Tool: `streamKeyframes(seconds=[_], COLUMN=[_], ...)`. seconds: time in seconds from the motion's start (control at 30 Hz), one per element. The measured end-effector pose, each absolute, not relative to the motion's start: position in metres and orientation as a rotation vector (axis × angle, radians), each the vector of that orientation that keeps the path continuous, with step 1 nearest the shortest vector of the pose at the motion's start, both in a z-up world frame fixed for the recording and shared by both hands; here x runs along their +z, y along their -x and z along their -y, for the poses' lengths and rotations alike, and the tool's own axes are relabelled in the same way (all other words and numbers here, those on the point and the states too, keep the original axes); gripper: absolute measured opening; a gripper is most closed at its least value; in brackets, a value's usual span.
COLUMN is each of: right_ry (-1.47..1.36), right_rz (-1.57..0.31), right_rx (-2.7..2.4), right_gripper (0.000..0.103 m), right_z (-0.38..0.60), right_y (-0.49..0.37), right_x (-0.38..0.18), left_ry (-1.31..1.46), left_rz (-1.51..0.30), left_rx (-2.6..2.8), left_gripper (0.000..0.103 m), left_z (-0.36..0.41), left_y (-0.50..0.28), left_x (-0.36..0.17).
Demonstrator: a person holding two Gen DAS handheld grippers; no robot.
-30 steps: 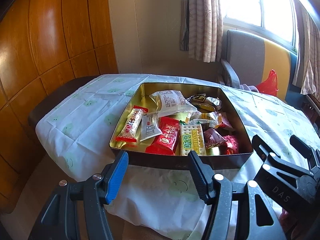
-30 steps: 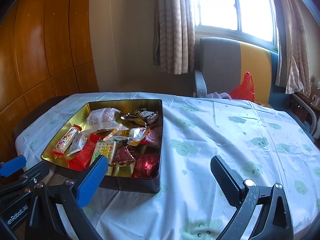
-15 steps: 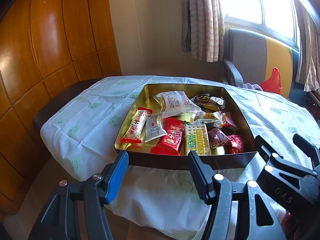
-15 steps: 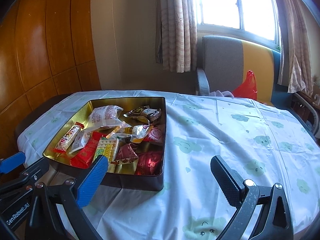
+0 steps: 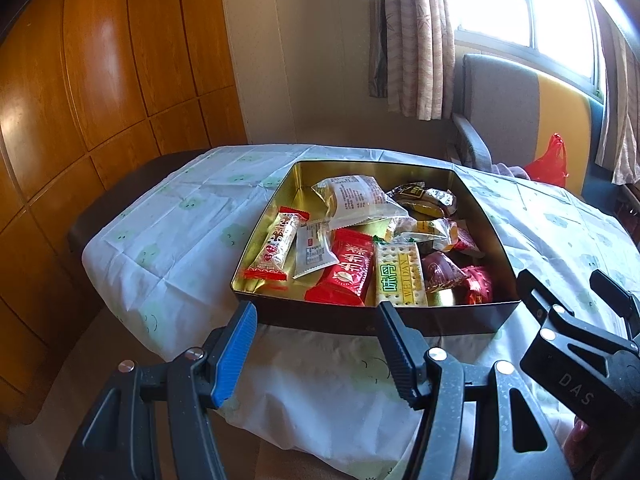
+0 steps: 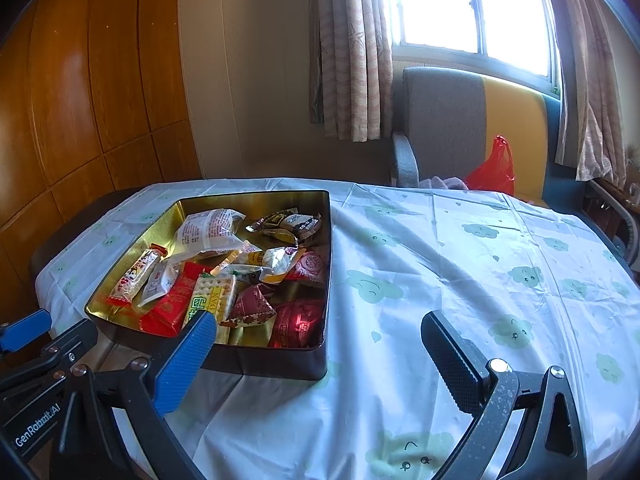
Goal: Organize snacks
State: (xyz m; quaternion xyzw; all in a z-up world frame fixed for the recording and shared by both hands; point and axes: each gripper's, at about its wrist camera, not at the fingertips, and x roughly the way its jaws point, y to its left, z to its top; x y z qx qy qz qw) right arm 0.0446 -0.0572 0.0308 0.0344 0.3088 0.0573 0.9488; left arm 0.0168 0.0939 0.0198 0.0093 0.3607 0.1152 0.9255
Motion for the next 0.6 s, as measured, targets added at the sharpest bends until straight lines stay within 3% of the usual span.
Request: streamKeyframes(seconds=[0.6], right_ry=[-0.082], right_rz=[-0.643], right_rx=[0.117], right_gripper=[0.103], right_z=[0.0577], right_y=[-0.0462], right_x=[0.0272], left_ry=[-0.021], left_rz=[-0.761], left_rx=[0.23], left_gripper=[0.063], left_z=[-0.0935], left_y=[-0.0194], left_x=[0.0172])
